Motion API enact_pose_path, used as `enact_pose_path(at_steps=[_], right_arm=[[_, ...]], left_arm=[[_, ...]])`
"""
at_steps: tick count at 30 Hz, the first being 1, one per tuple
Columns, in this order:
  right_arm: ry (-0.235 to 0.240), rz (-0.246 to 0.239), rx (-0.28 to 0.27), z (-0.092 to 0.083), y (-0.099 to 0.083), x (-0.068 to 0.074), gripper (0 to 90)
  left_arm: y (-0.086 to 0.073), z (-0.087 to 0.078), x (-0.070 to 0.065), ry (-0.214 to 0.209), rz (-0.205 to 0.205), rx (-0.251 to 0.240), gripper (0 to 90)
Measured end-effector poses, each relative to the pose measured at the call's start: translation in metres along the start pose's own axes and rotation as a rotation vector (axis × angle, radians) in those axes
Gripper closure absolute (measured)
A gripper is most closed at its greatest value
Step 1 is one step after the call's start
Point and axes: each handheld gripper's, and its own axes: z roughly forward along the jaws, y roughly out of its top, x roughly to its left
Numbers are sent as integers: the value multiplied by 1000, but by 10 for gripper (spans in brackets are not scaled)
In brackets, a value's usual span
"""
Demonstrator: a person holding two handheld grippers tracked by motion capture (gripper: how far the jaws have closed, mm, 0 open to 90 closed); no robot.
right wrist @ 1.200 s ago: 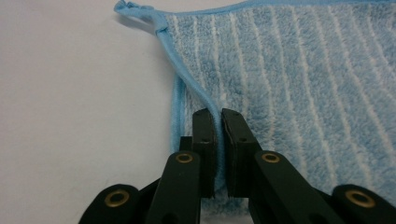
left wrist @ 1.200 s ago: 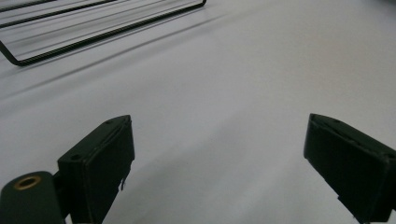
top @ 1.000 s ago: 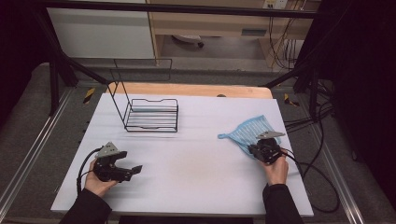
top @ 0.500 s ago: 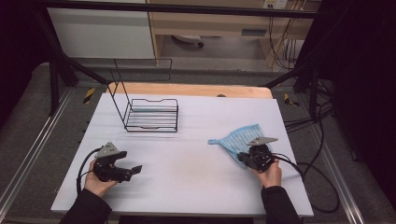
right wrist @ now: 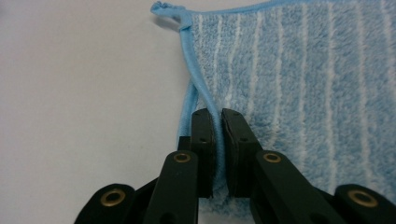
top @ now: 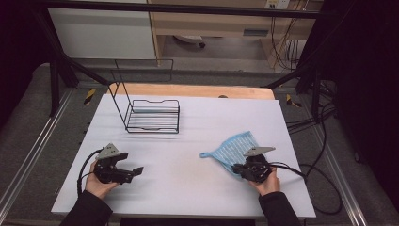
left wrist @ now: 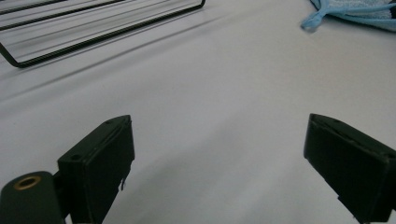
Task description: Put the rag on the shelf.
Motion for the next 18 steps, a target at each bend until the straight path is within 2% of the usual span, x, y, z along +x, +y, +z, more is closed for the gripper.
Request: enact_pose_path(at_steps=[4,6,7,9,10,14,18], right_arm=[[27,4,-15,-2,2,0,723],[30,-20,-34,-3,6,2,667],[30,-20,-34,-3,6,2,667],[20,-56,-68,0,14,9,543],[-1,-69,-73,3,18,11,499],[-53,-95,-61,19,29,14,448],[-118,-79,-55,36,36,10,391]], left_arm=[[0,0,0,-1,0,0,85],[0,0,0,0,-2,0,86],[0,0,0,-1,-3,2,86],[0,1,0,-1,-2,4,86],[0,1,0,0,-2,3,86],[0,0,0,-2,-4,2,85],[0,0,1,-2,-4,5,86]])
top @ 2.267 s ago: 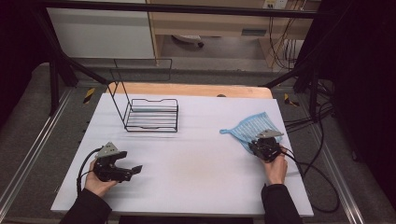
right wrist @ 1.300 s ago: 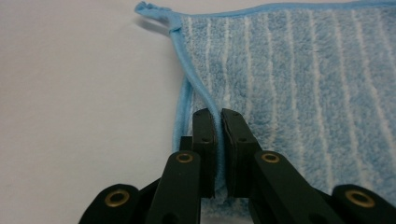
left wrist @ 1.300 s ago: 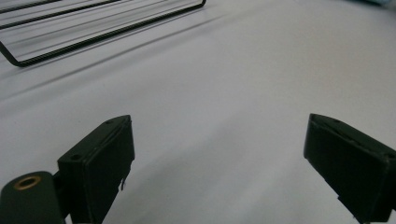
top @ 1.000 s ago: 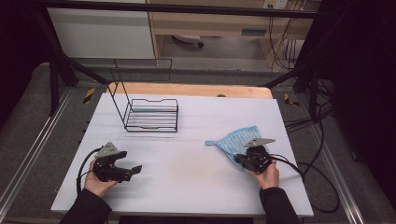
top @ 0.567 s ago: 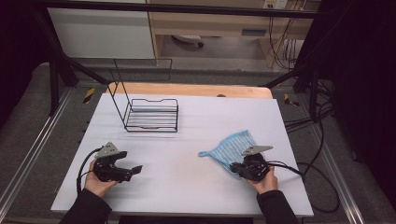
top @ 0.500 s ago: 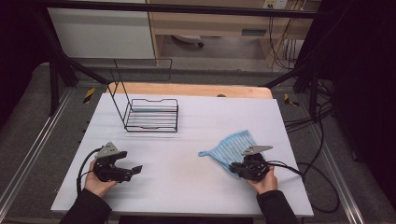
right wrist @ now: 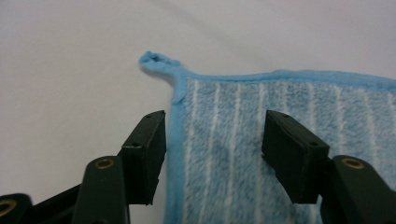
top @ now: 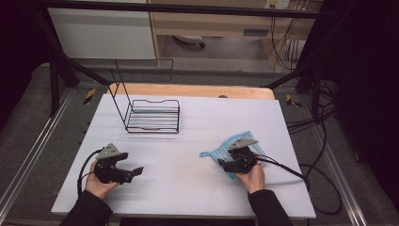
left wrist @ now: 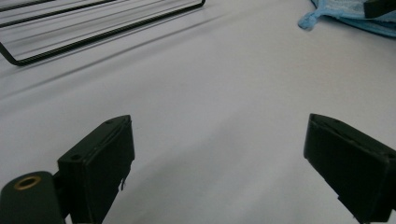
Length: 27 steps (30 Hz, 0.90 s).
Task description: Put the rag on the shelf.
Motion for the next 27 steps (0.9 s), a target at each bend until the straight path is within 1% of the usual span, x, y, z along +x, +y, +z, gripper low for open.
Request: enact_pose_path(at_steps=[1,3,4,6,8,10,14,21,27], right_arm=[[-17,8,3,3,1,-1,387],[-49,6,6,7,1,-2,372],[-53,16,9,10,0,-2,356],[-59,14,8,13,-2,0,321],[-68,0,9,15,-3,2,330],[-74,-3,11,14,-3,2,348],[-82,0,21,13,-3,1,392],[-90,18,46,11,-1,0,499],[-102,26,56,8,-1,-2,647]], left_arm=[[0,0,0,0,0,-2,86],[0,0,0,-1,1,-3,85],[0,0,0,0,1,-2,85],[0,0,0,0,2,0,86],[0,0,0,1,3,0,86],[0,0,-1,0,1,-4,86],[0,-1,0,1,7,-1,86],[0,-1,-1,2,6,-3,85],[0,-1,-1,2,7,-2,85]])
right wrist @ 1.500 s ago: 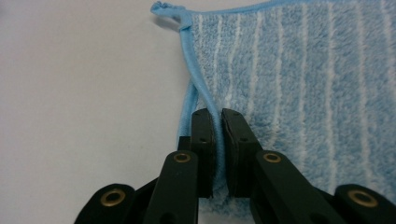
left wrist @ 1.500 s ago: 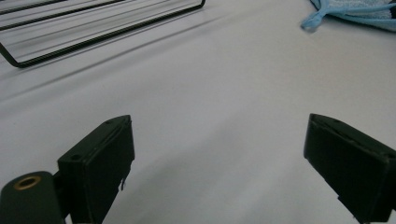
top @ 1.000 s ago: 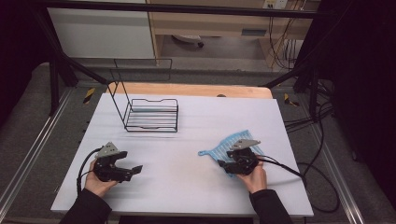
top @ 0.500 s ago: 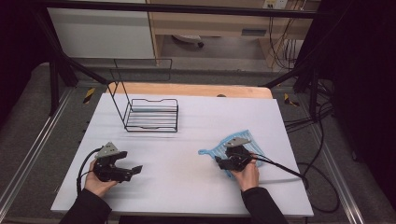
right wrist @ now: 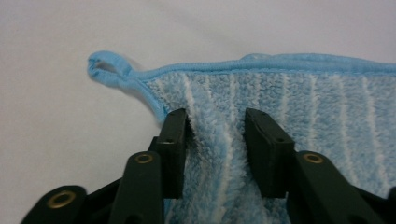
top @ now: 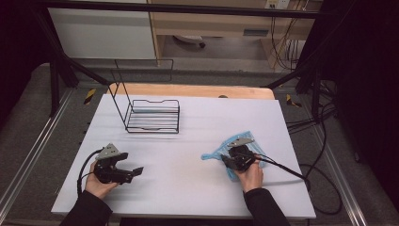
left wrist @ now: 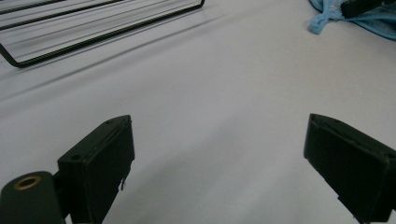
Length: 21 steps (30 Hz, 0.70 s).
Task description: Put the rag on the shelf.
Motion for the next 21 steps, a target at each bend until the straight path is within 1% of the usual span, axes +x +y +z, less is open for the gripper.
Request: enact_pose_path(at_steps=[2,6,10,12,15,19,20,21], right_arm=[[-7,1,-3,0,0,-1,697],[-5,8,-5,-1,1,-3,773],[-6,-8,-19,-4,2,-4,807],[1,-10,-31,-6,3,-4,812],[42,-1,-57,-10,4,-3,815],[87,-16,-58,-13,7,4,817],[87,-16,-58,-13,7,4,817],[123,-26,-62,-14,8,10,817]], left_arm=[[0,0,0,0,0,0,85],[0,0,0,0,0,1,86],[0,0,0,-1,-1,-1,86],[1,0,1,0,-3,-3,86],[1,0,1,1,2,1,86],[1,0,1,1,0,-2,86],[1,0,1,1,0,-2,86],[1,0,1,2,0,-3,86]])
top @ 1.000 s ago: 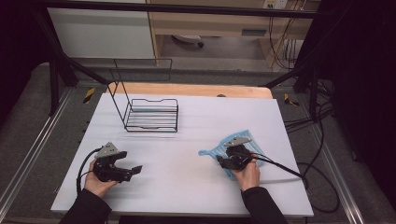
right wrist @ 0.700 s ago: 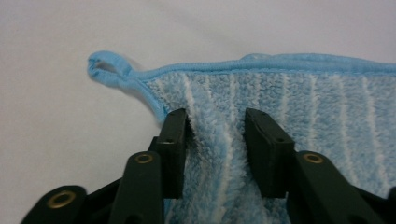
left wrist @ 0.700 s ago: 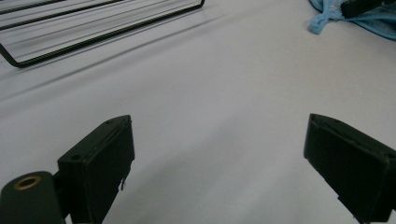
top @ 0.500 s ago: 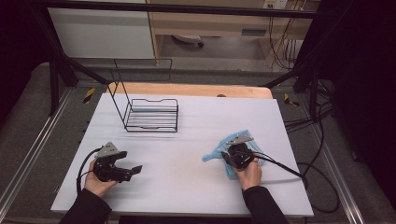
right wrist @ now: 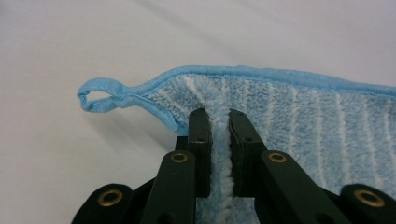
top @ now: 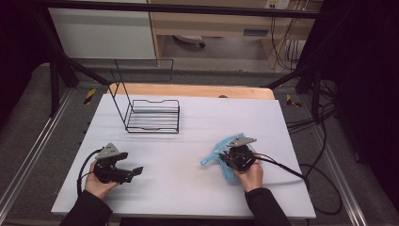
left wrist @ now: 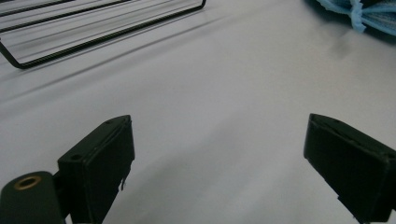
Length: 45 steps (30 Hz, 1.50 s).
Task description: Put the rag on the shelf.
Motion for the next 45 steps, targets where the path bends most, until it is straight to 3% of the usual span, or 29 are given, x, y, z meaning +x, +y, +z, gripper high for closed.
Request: enact_pose_path(at_steps=[6,14,19,24,29,35,38,40,41,42,45], right_arm=[[110,-46,-8,2,4,24,814],[222,-101,-12,10,8,54,811],[277,-142,3,15,8,71,806],[301,-180,33,23,4,84,796],[318,-174,28,24,4,83,705],[322,-146,-41,13,8,79,453],[269,-139,-87,3,11,68,381],[230,-107,-109,-4,11,55,348],[230,-107,-109,-4,11,55,348],[187,-64,-124,-10,10,40,321],[135,12,-141,-18,3,19,318]], left_arm=[[0,0,0,2,-3,1,86],[1,-1,0,4,-7,3,86],[1,-1,0,6,-7,8,86],[1,-1,0,6,-10,10,86],[2,-1,-1,9,-15,12,86],[6,-1,-7,6,-22,18,86],[9,-2,-12,1,-27,21,88],[13,-1,-17,0,-27,22,93],[13,-1,-17,0,-27,22,95],[16,-1,-20,0,-22,25,98],[23,2,-30,-9,-21,26,113]])
